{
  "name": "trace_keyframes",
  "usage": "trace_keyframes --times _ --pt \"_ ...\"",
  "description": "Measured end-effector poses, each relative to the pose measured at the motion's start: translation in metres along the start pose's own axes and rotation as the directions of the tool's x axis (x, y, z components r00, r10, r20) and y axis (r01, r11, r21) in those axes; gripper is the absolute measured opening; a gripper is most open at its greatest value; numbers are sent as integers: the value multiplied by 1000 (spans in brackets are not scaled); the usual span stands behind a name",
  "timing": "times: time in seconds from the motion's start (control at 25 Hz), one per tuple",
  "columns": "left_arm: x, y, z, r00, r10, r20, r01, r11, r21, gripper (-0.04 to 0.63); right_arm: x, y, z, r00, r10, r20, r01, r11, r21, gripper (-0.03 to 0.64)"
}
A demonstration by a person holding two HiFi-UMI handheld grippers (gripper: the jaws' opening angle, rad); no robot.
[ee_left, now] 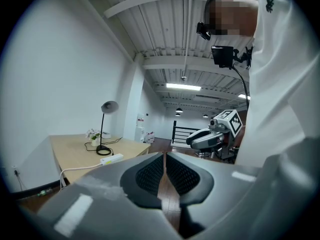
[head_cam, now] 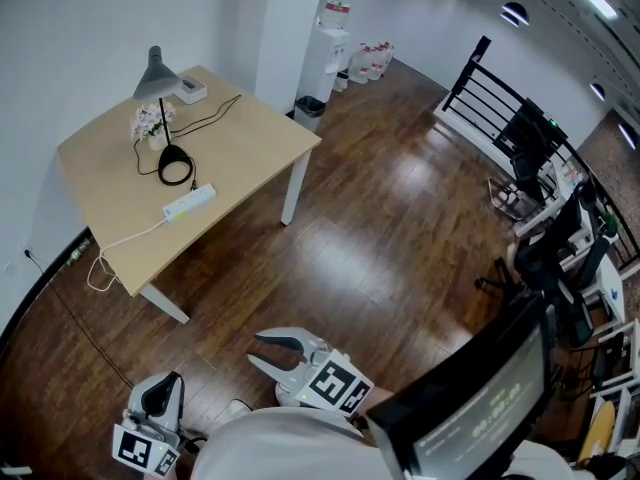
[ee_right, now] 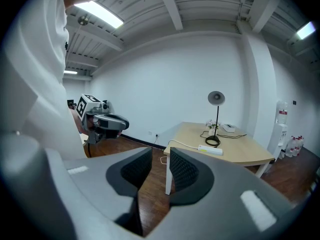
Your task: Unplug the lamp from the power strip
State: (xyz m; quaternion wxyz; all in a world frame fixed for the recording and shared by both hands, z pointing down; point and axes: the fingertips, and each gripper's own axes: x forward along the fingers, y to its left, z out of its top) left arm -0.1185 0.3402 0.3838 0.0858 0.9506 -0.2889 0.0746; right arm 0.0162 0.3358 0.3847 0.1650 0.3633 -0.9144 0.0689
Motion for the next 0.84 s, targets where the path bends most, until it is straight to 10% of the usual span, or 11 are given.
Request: trace_keyframes --times 0.84 --pt "-15 5 -5 1000 -2 23 3 999 -53 21 9 21 2 1000 -4 -23 3 1000 -3 106"
